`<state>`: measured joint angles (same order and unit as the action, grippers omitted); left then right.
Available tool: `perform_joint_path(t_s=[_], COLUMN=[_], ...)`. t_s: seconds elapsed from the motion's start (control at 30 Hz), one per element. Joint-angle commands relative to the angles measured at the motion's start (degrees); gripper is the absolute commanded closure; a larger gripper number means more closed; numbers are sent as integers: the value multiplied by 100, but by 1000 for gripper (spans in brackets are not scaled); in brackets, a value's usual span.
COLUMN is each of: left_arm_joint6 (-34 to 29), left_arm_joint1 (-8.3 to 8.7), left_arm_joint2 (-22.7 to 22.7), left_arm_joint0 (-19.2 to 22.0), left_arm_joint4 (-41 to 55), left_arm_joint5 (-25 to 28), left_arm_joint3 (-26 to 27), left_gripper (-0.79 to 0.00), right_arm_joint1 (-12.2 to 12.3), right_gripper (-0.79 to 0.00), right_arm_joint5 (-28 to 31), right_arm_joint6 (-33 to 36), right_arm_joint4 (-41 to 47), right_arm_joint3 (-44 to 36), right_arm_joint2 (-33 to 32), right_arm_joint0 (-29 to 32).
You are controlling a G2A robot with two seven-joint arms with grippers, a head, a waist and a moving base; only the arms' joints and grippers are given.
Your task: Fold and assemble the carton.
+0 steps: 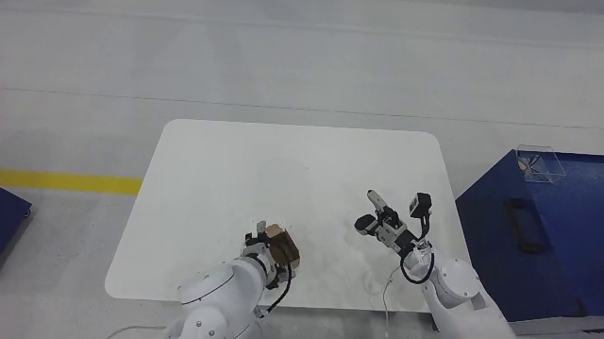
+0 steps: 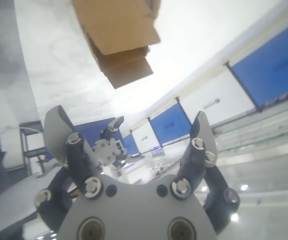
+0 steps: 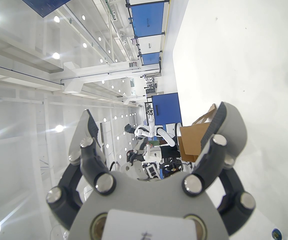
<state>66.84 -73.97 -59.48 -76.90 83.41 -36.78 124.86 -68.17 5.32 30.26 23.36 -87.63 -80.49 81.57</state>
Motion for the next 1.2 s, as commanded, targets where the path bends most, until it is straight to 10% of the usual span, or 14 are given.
perform_joint_path(t_s=[0.0, 0.07, 0.53, 0.8, 1.17], left_arm_joint6=[-1150, -2085, -2083, -2399, -5381], left_arm_joint1=[143, 227, 233, 786, 1625], left_arm_joint2=[-496, -793, -796, 428, 865], left_arm_joint0=[-257, -445, -433, -428, -268], left_arm_joint4=[-391, -510, -586, -5522, -8264], left_arm_joint5=[-939, -1287, -1311, -2122, -2122], left_arm_joint3=[76, -1, 4, -27, -1064], left_gripper=[-785, -785, -785, -785, -785], right_arm_joint1=[0, 0, 5, -141, -435], right_gripper=[-785, -785, -785, -785, -785], right_arm_joint5=[0, 0, 32, -1990, -4061], right_arm_joint6=[0, 0, -630, -3226, -2702], right_arm_joint4=[0, 0, -794, -5190, -7320], right_arm_joint3=[0, 0, -136, -1468, -1044], right_arm_joint2=[0, 0, 47, 1650, 3168], right_arm_joint0=[0, 0, 8, 286, -304])
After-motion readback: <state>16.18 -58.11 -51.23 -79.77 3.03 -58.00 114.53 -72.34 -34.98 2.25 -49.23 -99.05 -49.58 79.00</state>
